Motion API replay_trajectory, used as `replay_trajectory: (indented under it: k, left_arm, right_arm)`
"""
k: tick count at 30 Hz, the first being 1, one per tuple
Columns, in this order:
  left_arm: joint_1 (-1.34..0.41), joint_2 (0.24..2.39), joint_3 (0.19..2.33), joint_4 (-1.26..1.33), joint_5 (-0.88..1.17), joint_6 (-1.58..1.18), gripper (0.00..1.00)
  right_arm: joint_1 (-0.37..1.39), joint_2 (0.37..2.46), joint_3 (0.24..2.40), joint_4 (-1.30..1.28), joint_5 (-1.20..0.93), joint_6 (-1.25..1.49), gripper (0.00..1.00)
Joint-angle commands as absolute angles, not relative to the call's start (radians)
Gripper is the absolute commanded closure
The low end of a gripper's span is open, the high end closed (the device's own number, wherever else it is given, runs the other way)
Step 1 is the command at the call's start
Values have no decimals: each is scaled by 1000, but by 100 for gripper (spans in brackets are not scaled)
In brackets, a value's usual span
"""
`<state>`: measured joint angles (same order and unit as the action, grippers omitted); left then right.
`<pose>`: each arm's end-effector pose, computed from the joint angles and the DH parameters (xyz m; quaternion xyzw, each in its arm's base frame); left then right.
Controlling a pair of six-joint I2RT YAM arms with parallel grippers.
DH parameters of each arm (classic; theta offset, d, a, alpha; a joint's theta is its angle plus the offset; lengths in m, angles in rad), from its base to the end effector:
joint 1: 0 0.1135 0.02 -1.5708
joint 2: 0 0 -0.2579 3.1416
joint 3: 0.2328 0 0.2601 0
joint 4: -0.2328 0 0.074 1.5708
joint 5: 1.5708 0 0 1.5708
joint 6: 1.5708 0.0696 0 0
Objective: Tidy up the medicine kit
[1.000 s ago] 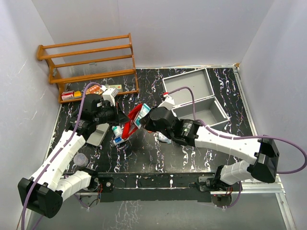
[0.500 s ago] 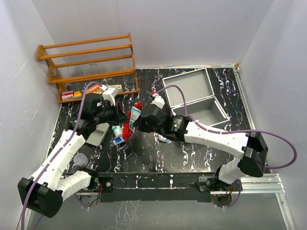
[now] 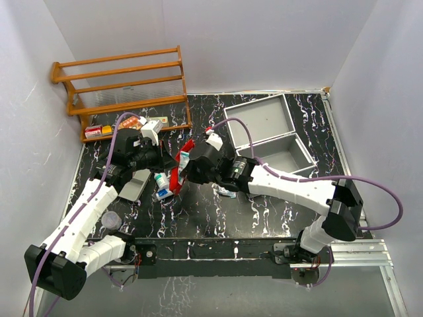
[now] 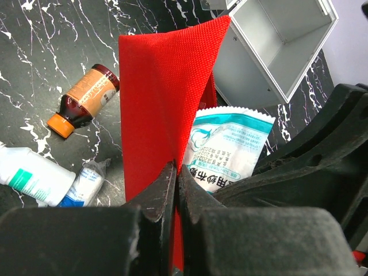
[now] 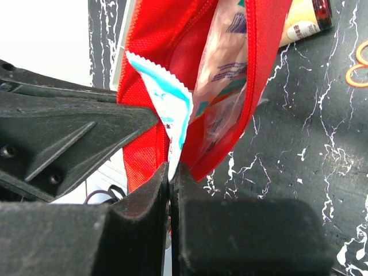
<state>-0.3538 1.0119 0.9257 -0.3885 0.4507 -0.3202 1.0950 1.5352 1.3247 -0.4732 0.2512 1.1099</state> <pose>0.2354 -0.1192 0.3077 0.1304 0.8299 -0.3479 0.4162 0.1897 0.3303 0.2877 0.0604 0.8957 0.3288 0.2932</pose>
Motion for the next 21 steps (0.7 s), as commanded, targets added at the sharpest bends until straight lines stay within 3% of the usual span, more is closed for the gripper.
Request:
replay_trajectory:
  k: [1, 21]
  left_arm:
    - [-358, 1006, 957, -351, 437, -335, 100]
    - [-358, 1014, 955, -332, 456, -356, 100]
  right_arm:
    - [1106, 1526, 1376, -509, 274, 1177, 100]
    - [1108, 1533, 1395, -448, 275, 1151, 100]
